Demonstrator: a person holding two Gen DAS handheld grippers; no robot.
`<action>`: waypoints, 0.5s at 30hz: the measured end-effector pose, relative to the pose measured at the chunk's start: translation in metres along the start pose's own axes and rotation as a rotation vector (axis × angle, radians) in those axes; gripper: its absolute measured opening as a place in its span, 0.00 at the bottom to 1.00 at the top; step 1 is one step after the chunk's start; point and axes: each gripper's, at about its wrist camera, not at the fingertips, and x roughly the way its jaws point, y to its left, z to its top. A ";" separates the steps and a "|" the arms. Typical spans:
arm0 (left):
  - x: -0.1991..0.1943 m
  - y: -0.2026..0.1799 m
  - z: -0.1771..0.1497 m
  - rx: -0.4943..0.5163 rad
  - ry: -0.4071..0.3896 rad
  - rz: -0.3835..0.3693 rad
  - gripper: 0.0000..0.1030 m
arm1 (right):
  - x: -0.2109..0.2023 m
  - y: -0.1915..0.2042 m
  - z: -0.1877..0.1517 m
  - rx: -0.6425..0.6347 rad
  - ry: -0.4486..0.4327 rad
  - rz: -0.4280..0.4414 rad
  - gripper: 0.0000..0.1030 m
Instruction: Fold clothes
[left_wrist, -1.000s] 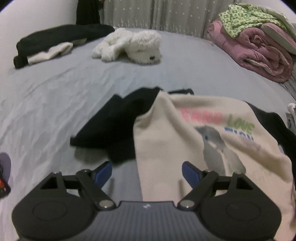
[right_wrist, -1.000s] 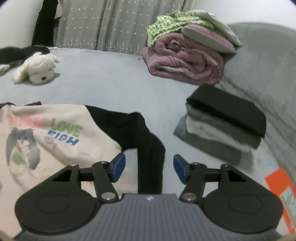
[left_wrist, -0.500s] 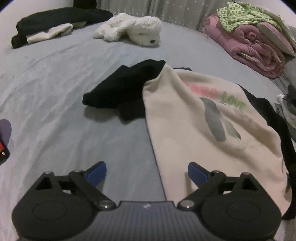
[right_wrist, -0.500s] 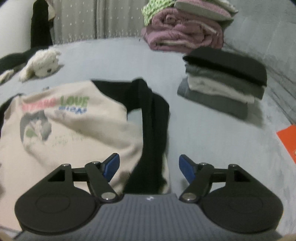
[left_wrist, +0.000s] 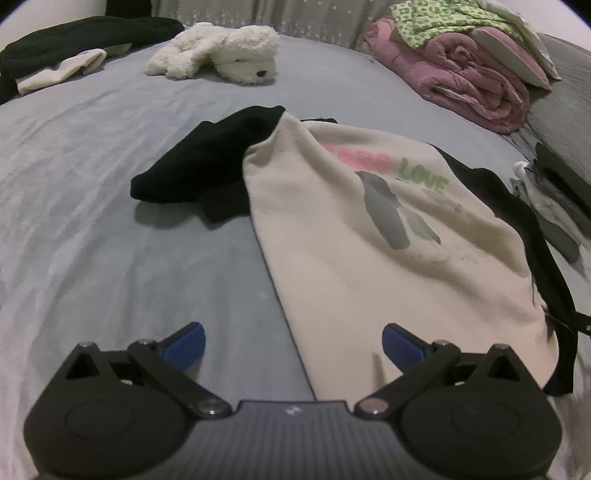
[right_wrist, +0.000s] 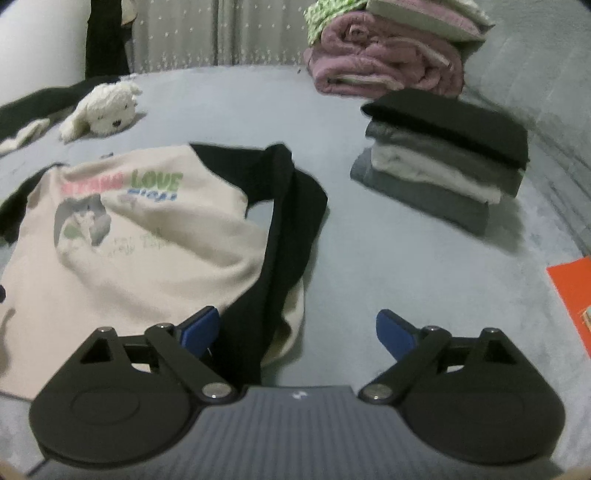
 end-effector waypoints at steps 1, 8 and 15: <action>-0.001 0.000 -0.001 0.003 0.002 -0.004 0.99 | 0.002 -0.001 -0.001 0.001 0.011 0.008 0.91; -0.003 0.006 -0.004 -0.009 0.013 -0.020 0.99 | 0.010 -0.003 -0.005 0.036 0.076 0.078 0.91; -0.004 0.008 -0.004 -0.033 0.021 -0.033 0.99 | 0.021 -0.012 -0.007 0.199 0.161 0.193 0.72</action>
